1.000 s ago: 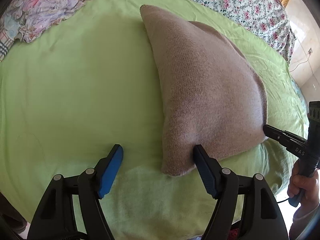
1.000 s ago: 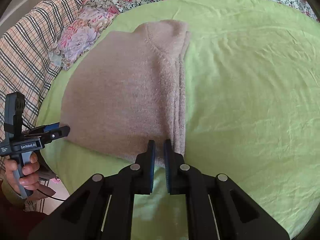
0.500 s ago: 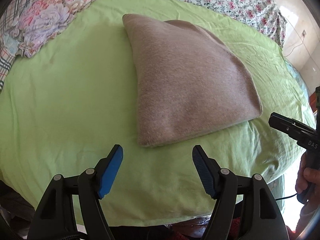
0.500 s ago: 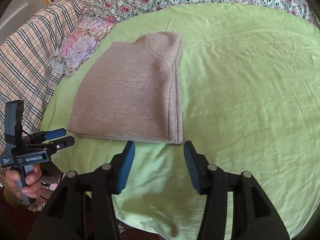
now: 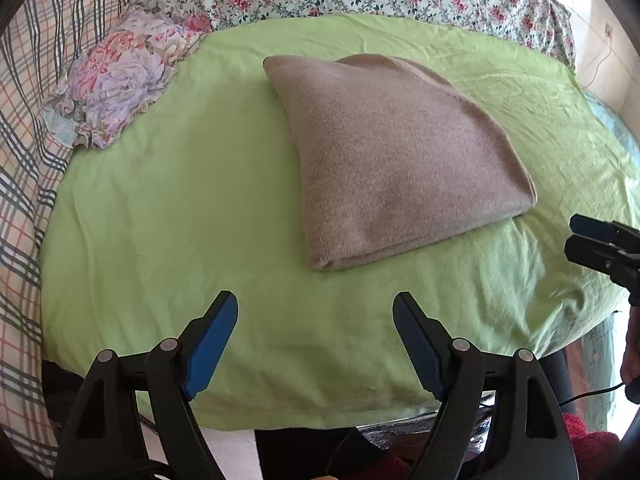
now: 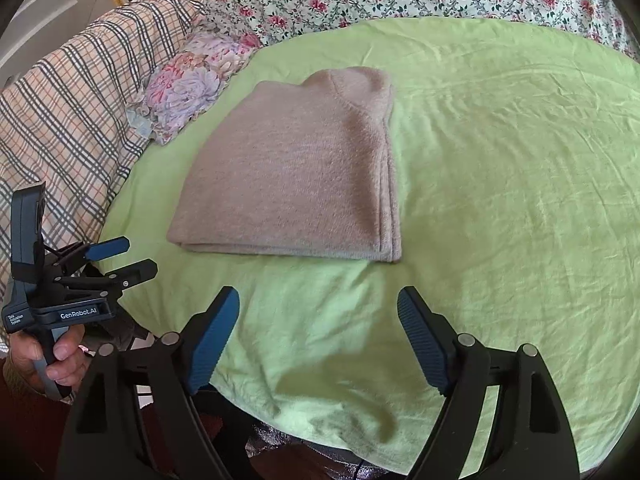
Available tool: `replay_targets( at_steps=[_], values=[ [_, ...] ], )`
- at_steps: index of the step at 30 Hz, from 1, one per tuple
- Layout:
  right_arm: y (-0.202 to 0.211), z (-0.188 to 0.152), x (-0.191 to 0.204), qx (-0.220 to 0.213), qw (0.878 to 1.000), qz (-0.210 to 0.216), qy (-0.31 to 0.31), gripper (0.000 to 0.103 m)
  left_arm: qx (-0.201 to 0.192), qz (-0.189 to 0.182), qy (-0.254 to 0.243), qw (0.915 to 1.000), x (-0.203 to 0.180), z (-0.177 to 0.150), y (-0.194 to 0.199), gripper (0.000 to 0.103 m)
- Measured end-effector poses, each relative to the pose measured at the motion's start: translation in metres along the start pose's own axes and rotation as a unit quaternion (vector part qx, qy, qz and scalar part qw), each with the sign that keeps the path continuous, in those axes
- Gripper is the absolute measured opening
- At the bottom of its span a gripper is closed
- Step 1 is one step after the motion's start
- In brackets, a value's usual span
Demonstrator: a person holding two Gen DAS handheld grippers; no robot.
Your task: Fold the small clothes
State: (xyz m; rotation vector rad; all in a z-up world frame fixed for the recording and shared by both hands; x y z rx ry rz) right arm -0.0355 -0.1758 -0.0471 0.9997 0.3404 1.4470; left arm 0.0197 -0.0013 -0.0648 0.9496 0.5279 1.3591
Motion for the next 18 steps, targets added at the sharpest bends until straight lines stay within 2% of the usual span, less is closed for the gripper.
replay_targets(
  at_steps=[6,18],
  values=[
    [-0.004,-0.002,0.007,0.002,1.0,-0.003,0.012,0.087,0.004,0.005,0.002,1.0,0.0,-0.004,0.0,0.082],
    [-0.014,0.022,0.008,-0.011,1.0,0.001,0.025,0.09,0.0,0.015,0.015,0.9998,-0.001,0.019,-0.008,0.083]
  ],
)
Point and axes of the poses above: each gripper's, at about its wrist camera, not at the fingertips, and y roughly against the way its jaws point, x to its left, z to its top, the point moved 5 cm from there along -y, roughly the way its jaws point, and after that the axes turned 8 degrees about z, right-handed, at the moved point
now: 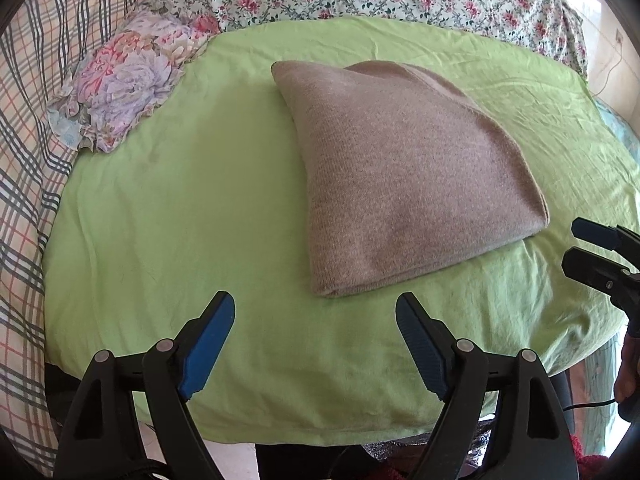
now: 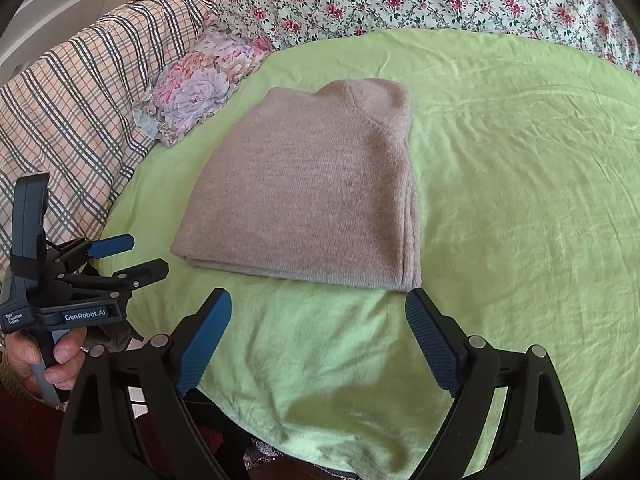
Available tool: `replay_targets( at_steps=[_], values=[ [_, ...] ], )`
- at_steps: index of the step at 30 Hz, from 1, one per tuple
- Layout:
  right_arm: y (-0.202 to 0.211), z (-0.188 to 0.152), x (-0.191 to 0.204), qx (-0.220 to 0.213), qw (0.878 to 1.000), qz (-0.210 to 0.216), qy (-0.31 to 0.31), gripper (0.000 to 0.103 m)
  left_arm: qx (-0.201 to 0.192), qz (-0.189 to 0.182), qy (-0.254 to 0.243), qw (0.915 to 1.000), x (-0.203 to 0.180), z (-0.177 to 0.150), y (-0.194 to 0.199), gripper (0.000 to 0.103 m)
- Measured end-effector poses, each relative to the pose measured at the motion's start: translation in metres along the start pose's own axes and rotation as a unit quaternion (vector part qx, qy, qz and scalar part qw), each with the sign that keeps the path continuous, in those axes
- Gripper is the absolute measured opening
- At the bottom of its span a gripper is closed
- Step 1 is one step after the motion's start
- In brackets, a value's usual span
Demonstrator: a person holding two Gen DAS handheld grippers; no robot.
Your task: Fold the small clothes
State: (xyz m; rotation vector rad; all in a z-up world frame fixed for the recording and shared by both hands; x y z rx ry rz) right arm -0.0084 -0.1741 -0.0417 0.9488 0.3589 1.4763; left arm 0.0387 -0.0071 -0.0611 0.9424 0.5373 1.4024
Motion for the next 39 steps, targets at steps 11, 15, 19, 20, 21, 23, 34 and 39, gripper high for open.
replay_targets(
  at_steps=[11,15,19,20,21,23,34,39],
  values=[
    [-0.015,0.038,-0.006,-0.002,1.0,-0.011,0.019,0.094,-0.019,0.009,0.009,0.9997,0.008,0.027,-0.006,0.087],
    [-0.026,0.047,-0.006,0.008,1.0,-0.014,0.023,0.094,-0.022,0.007,0.014,0.9996,0.009,0.037,-0.01,0.087],
    [-0.035,0.054,-0.006,0.013,1.0,-0.008,0.02,0.094,-0.022,0.005,0.014,0.9997,0.004,0.041,-0.011,0.088],
    [-0.037,0.055,-0.006,0.014,1.0,-0.007,0.021,0.094,-0.021,0.005,0.014,0.9997,0.002,0.041,-0.011,0.088],
    [-0.039,0.056,-0.007,0.015,1.0,-0.008,0.023,0.094,-0.021,0.004,0.014,0.9997,0.001,0.042,-0.012,0.089],
    [-0.041,0.059,-0.008,0.017,1.0,-0.008,0.024,0.094,-0.021,0.006,0.013,0.9997,-0.001,0.045,-0.013,0.089],
    [-0.044,0.067,-0.02,0.008,1.0,-0.014,0.015,0.095,-0.026,0.006,0.026,0.9993,-0.004,0.057,-0.014,0.09],
    [-0.044,0.065,-0.024,0.006,1.0,-0.015,0.008,0.095,-0.029,0.007,0.028,0.9992,-0.005,0.059,-0.012,0.09]
  ],
)
Point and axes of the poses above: each gripper's, at about its wrist camera, not at the fingertips, and y roughly against the way its jaws point, x to its left, z to its top, the point moved 5 cm from there along -y, roughly the way its jaws point, and after that the axes turned 8 degrees about z, right-handed, at the moved point
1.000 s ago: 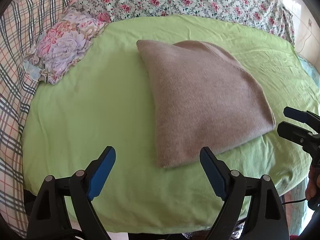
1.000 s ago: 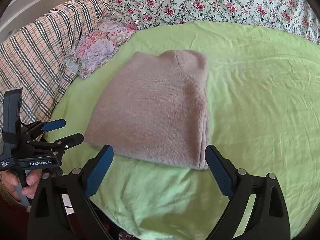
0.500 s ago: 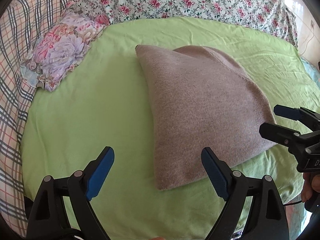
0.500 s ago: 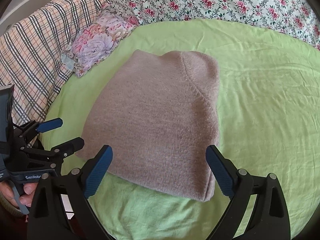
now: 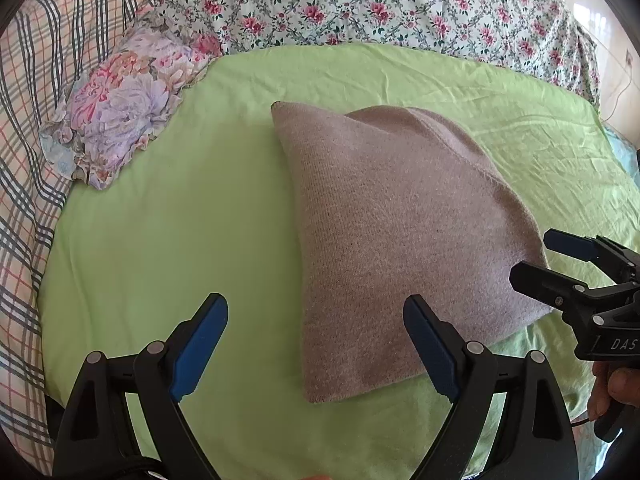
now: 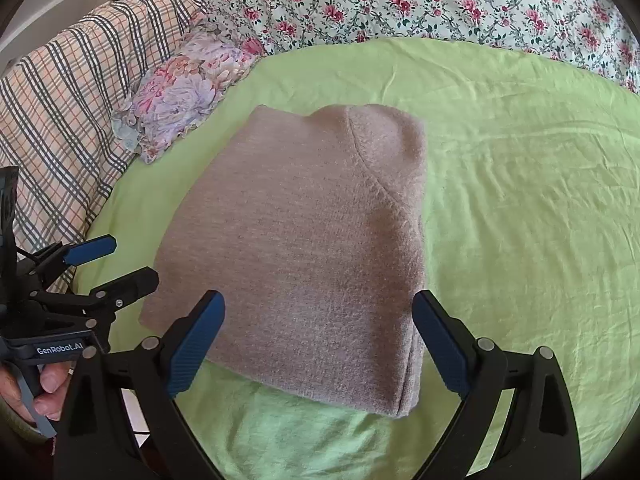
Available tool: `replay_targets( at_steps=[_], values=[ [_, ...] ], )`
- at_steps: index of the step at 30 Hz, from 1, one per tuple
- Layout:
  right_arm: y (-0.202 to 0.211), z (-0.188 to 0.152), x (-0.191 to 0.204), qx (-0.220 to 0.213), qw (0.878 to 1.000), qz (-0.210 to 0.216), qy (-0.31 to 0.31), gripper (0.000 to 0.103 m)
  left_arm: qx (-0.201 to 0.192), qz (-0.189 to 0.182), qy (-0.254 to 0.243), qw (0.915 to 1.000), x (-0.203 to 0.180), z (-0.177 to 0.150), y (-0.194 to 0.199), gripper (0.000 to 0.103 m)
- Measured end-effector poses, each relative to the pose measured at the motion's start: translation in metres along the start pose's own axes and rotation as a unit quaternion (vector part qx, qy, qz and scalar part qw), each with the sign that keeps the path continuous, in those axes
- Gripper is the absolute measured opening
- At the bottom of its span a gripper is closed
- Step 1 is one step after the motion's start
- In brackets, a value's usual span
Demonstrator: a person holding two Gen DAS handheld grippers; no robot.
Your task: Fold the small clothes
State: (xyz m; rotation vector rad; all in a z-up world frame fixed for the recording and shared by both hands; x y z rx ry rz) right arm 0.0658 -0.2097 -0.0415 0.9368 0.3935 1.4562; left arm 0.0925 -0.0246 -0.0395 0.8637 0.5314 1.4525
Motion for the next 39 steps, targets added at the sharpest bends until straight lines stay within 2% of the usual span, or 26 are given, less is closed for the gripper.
replay_targets(
  at_steps=[39],
  values=[
    [0.0026,0.0012,-0.0059,0.001,1.0,0.004,0.0,0.095,-0.006,0.008,0.003,0.9999,-0.0007,-0.0036,0.0094,0.092]
  ],
)
Point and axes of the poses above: each gripper's, at about its wrist camera, not at the fingertips, and y roughly against the way its jaws point, x to its left, z to its top, the point moved 5 cm from there along -y, roughly the way its jaws point, and after that the axes turned 8 degrees about z, right-handed, at the moved point
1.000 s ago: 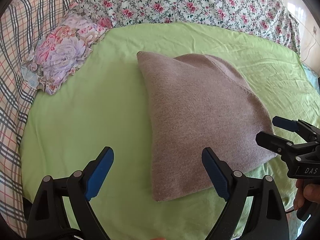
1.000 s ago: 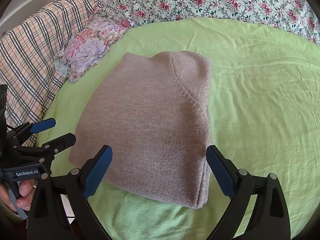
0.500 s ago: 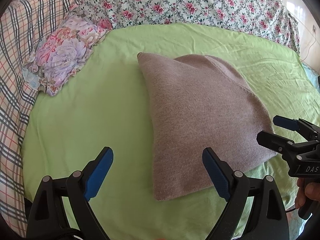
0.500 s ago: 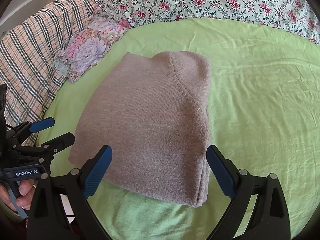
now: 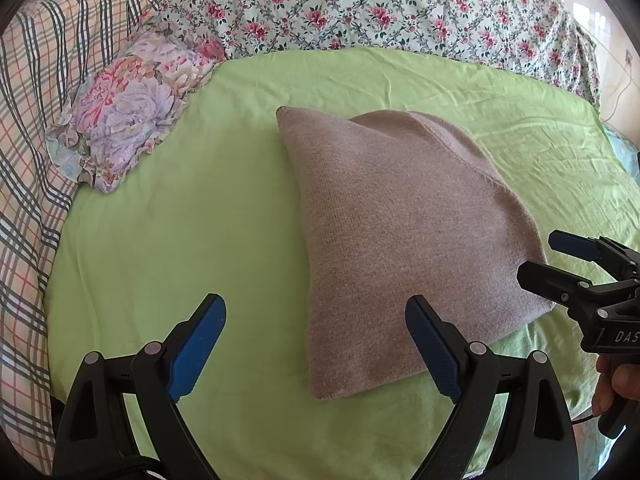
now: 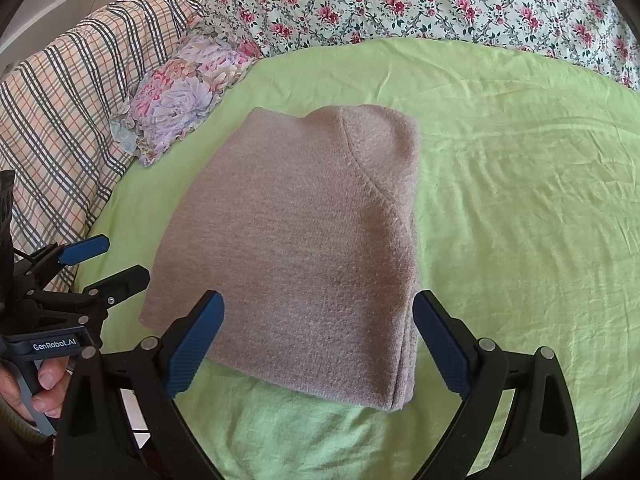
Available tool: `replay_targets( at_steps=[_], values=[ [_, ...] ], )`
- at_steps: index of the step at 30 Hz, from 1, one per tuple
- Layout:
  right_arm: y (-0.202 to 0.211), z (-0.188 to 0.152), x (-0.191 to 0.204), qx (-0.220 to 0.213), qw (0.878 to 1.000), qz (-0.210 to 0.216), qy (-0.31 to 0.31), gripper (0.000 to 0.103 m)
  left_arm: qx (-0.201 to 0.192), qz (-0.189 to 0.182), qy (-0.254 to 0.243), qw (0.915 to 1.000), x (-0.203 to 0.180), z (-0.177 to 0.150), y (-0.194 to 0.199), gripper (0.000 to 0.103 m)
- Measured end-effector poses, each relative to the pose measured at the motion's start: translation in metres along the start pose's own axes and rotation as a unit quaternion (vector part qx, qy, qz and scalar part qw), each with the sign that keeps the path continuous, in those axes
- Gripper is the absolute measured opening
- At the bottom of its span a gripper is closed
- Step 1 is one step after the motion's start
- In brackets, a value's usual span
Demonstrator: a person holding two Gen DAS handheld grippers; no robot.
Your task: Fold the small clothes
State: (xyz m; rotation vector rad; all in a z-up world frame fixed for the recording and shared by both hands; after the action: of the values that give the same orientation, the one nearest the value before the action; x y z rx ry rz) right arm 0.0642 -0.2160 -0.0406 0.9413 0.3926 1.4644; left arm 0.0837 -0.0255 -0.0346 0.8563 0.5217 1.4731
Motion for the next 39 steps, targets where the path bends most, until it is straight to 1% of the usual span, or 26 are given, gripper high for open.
replay_targets(
  at_steps=[39],
  values=[
    [0.0031,0.002,0.0064,-0.005,1.0,0.002,0.0,0.096,-0.002,-0.002,-0.003,1.0,-0.0032,0.0003,0.0031,0.092]
  ],
)
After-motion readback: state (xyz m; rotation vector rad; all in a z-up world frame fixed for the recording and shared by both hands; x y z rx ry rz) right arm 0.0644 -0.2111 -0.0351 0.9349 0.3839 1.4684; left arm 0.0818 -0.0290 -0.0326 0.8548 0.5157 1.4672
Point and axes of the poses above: each gripper's, at about its wrist camera, not at the fingertips, and y roughly against the way its jaws point, x to its left, z to its top, the point moved 5 cm from there along -y, roughly the way its jaws point, and after that the axes turned 8 degrees about z, right-handed, at the moved point
